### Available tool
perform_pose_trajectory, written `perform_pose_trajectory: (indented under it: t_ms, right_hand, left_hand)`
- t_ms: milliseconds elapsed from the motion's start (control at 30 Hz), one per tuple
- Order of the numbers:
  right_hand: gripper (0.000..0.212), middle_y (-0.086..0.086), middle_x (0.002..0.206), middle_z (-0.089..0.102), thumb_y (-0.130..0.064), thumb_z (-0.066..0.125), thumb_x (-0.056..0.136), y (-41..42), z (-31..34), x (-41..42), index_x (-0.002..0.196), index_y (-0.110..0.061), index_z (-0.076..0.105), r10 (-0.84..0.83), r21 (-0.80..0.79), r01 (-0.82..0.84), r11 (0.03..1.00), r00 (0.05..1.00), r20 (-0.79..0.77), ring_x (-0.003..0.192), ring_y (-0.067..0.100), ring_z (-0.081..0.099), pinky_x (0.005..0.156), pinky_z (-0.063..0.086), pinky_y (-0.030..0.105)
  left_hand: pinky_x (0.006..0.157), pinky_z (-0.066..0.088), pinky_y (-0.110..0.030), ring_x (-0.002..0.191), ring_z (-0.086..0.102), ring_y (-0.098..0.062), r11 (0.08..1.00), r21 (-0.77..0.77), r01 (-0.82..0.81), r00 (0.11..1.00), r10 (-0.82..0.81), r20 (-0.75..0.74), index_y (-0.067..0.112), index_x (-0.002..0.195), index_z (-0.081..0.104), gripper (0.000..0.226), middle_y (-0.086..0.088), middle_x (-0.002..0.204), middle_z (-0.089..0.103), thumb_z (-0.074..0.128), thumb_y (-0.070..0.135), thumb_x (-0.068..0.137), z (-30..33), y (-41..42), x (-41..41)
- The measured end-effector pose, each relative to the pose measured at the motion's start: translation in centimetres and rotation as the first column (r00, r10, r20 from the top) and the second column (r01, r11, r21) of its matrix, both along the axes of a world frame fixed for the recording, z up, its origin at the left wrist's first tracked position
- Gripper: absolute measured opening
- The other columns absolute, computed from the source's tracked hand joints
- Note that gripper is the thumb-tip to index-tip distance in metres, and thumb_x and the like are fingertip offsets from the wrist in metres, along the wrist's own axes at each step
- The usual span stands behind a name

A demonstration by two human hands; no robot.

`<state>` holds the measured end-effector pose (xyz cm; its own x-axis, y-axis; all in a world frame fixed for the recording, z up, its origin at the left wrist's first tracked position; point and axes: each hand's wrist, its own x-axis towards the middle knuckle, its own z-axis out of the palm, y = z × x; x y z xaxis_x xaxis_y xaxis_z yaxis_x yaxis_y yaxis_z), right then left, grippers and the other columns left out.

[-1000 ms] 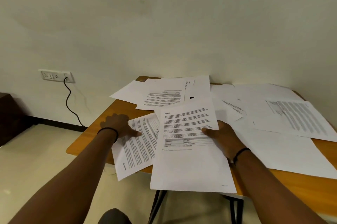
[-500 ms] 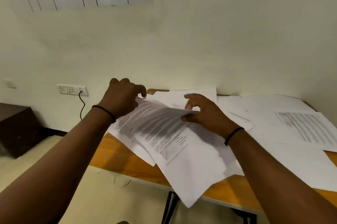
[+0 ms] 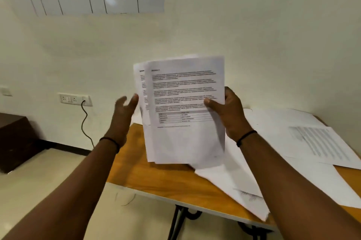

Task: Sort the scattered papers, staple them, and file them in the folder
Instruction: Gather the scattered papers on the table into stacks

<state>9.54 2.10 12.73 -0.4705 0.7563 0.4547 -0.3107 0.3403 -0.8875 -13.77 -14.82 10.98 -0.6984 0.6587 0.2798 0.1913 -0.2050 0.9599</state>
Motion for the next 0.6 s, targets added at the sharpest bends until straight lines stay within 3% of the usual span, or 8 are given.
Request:
perform_pose_trajectory:
  t_ms: [33, 100, 167, 267, 300, 367, 467, 600]
  right_hand:
    - [0.037, 0.003, 0.11, 0.073, -0.005, 0.077, 0.082, 0.5, -0.6, 0.5, 0.115, -0.01, 0.061, -0.01, -0.055, 0.009, 0.998, 1.0, -0.008, 0.101, 0.019, 0.071, 0.084, 0.058, 0.029]
    - [0.042, 0.01, 0.115, 0.071, -0.001, 0.077, 0.081, 1.2, -2.2, 1.2, 0.119, -0.005, 0.059, -0.038, -0.128, 0.039, 0.991, 0.999, 0.011, 0.106, 0.024, 0.069, 0.09, 0.057, 0.034]
    - [0.044, 0.012, 0.117, 0.07, -0.001, 0.078, 0.08, 1.9, -4.6, 1.9, 0.12, -0.003, 0.059, -0.057, -0.19, 0.071, 0.979, 0.995, 0.078, 0.106, 0.025, 0.069, 0.09, 0.057, 0.035]
    - [0.037, 0.012, 0.117, 0.069, -0.016, 0.079, 0.083, 2.7, -7.9, 2.8, 0.115, -0.01, 0.062, -0.069, -0.262, 0.139, 0.955, 0.964, 0.258, 0.099, 0.022, 0.068, 0.077, 0.056, 0.029]
    - [0.034, 0.01, 0.115, 0.069, -0.024, 0.078, 0.084, 3.0, -8.8, 3.3, 0.111, -0.012, 0.062, -0.127, -0.227, 0.233, 0.946, 0.908, 0.4, 0.094, 0.022, 0.067, 0.072, 0.054, 0.029]
    - [0.024, 0.007, 0.112, 0.068, -0.032, 0.071, 0.088, 3.7, -10.1, 4.7, 0.103, -0.016, 0.063, -0.316, 0.025, 0.405, 0.914, 0.67, 0.672, 0.096, 0.025, 0.065, 0.078, 0.053, 0.033]
    - [0.034, 0.009, 0.12, 0.062, -0.039, 0.06, 0.093, 3.5, -10.8, 7.1, 0.116, -0.014, 0.059, -0.559, 0.451, 0.368, 0.813, 0.28, 0.78, 0.112, 0.03, 0.056, 0.09, 0.044, 0.034]
    - [0.097, 0.022, 0.141, 0.042, -0.082, 0.053, 0.075, 2.6, -11.4, 7.0, 0.139, -0.011, 0.037, -0.44, 0.412, 0.282, 0.867, 0.041, 0.897, 0.127, 0.044, 0.043, 0.104, 0.038, 0.049]
  left_hand:
    - [0.092, 0.05, -0.039, 0.111, 0.065, -0.021, 0.978, -0.005, 0.209, 0.97, -0.207, 0.129, 0.019, 0.123, 0.061, 0.083, -0.002, 0.122, 0.067, 0.065, 0.081, 0.067, -1.3, 0.5, 0.2]
    - [0.105, 0.044, -0.051, 0.121, 0.061, -0.03, 0.884, 0.038, 0.466, 0.842, -0.456, 0.287, 0.02, 0.131, 0.062, 0.063, -0.007, 0.132, 0.064, 0.065, 0.061, 0.084, -3.6, 1.3, 1.3]
    - [0.103, 0.047, -0.052, 0.122, 0.061, -0.033, 0.865, 0.001, 0.502, 0.819, -0.476, 0.318, 0.016, 0.136, 0.059, 0.048, -0.011, 0.134, 0.063, 0.067, 0.036, 0.093, -5.3, 2.5, 2.8]
    - [0.085, 0.06, -0.044, 0.108, 0.069, -0.033, 0.917, -0.12, 0.38, 0.895, -0.331, 0.298, 0.009, 0.129, 0.061, 0.039, -0.012, 0.123, 0.069, 0.067, 0.012, 0.09, -7.3, 3.9, 4.5]
    - [0.08, 0.061, -0.042, 0.105, 0.069, -0.034, 0.929, -0.142, 0.342, 0.905, -0.285, 0.315, 0.006, 0.126, 0.061, 0.036, -0.014, 0.12, 0.07, 0.067, 0.007, 0.09, -8.0, 4.1, 4.7]
    - [0.073, 0.06, -0.039, 0.099, 0.069, -0.036, 0.95, -0.217, 0.224, 0.941, -0.154, 0.3, 0.006, 0.119, 0.062, 0.028, -0.016, 0.115, 0.07, 0.065, 0.002, 0.091, -9.1, 3.9, 4.4]
    - [0.066, 0.055, -0.036, 0.088, 0.068, -0.031, 0.932, -0.351, 0.086, 0.969, 0.004, 0.248, 0.005, 0.116, 0.061, 0.024, -0.013, 0.109, 0.068, 0.062, 0.0, 0.092, -10.4, 3.4, 3.5]
    - [0.066, 0.054, -0.033, 0.085, 0.067, -0.027, 0.921, -0.383, 0.078, 0.979, 0.001, 0.202, 0.003, 0.118, 0.06, 0.026, -0.013, 0.112, 0.066, 0.06, -0.002, 0.092, -11.2, 3.4, 3.1]
